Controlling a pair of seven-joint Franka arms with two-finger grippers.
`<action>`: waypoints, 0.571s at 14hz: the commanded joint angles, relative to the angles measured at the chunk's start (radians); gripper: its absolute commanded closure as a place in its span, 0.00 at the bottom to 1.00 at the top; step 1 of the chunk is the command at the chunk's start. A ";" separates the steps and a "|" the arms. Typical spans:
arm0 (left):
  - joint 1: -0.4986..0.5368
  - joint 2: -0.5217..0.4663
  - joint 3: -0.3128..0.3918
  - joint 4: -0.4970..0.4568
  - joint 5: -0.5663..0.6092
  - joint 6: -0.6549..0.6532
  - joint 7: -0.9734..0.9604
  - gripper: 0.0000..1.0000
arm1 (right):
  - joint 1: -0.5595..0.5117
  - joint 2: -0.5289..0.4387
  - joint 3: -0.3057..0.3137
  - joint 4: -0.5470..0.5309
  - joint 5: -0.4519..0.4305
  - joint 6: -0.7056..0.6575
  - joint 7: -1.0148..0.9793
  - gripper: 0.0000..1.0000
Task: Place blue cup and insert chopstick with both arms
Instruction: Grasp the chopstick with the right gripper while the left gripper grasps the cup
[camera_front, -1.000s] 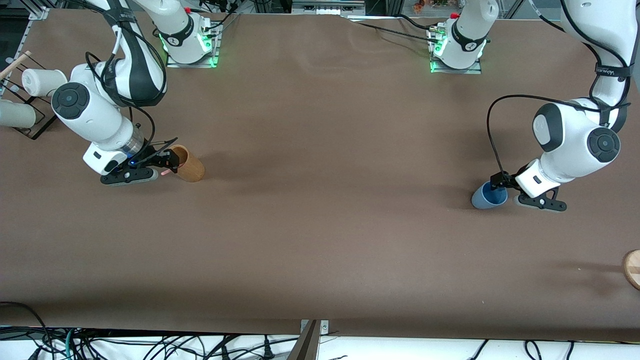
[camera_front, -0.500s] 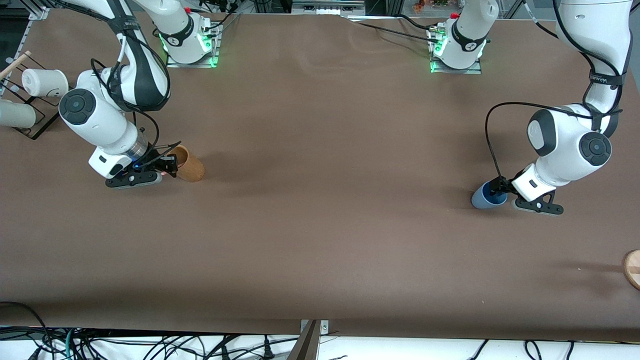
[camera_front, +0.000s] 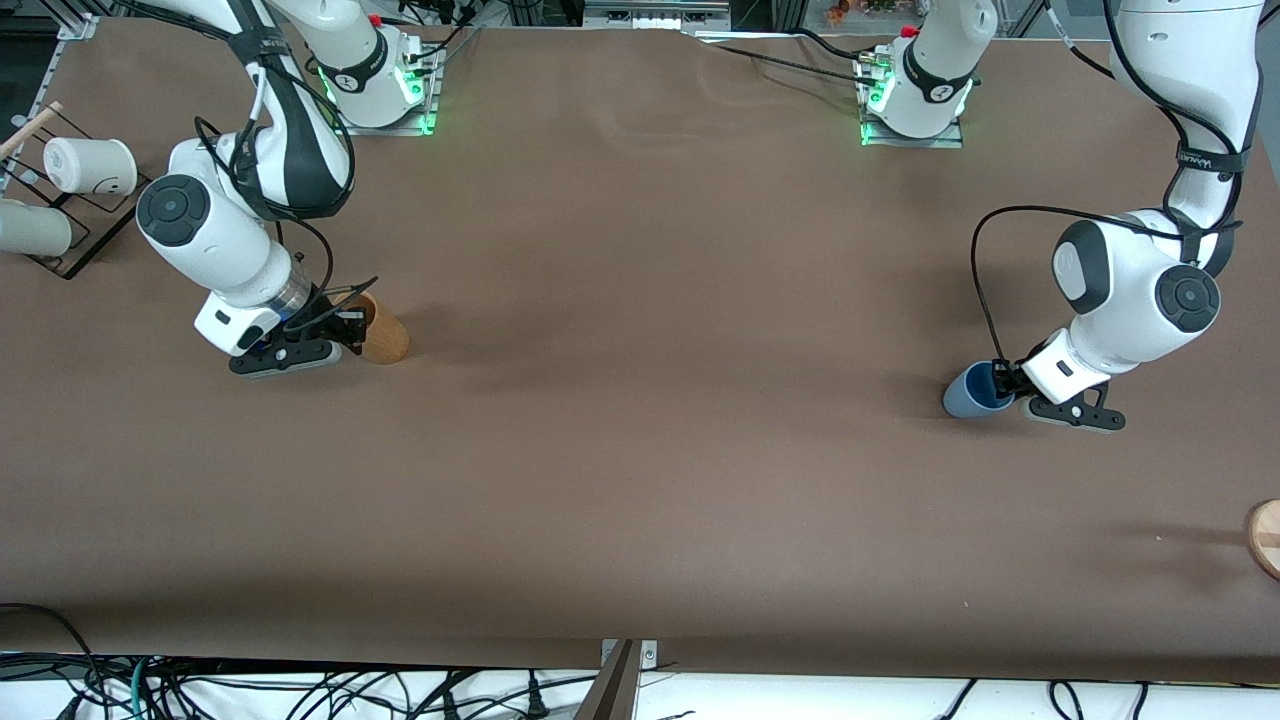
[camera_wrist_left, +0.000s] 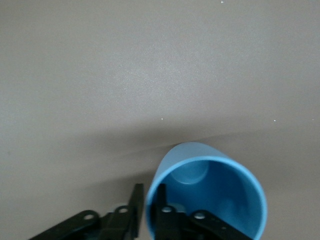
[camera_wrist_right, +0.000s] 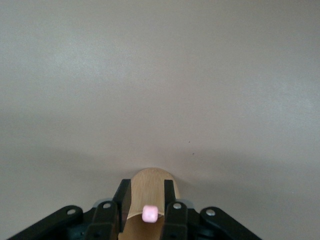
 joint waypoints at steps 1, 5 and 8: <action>-0.005 -0.004 -0.002 0.030 -0.021 -0.037 0.008 1.00 | -0.008 -0.020 0.007 -0.019 -0.007 0.012 -0.017 0.69; -0.081 -0.015 -0.009 0.211 -0.112 -0.283 -0.029 1.00 | -0.008 -0.028 0.007 -0.022 -0.009 0.003 -0.018 0.88; -0.213 -0.007 -0.014 0.267 -0.138 -0.308 -0.167 1.00 | -0.008 -0.031 0.007 -0.022 -0.007 -0.002 -0.023 0.96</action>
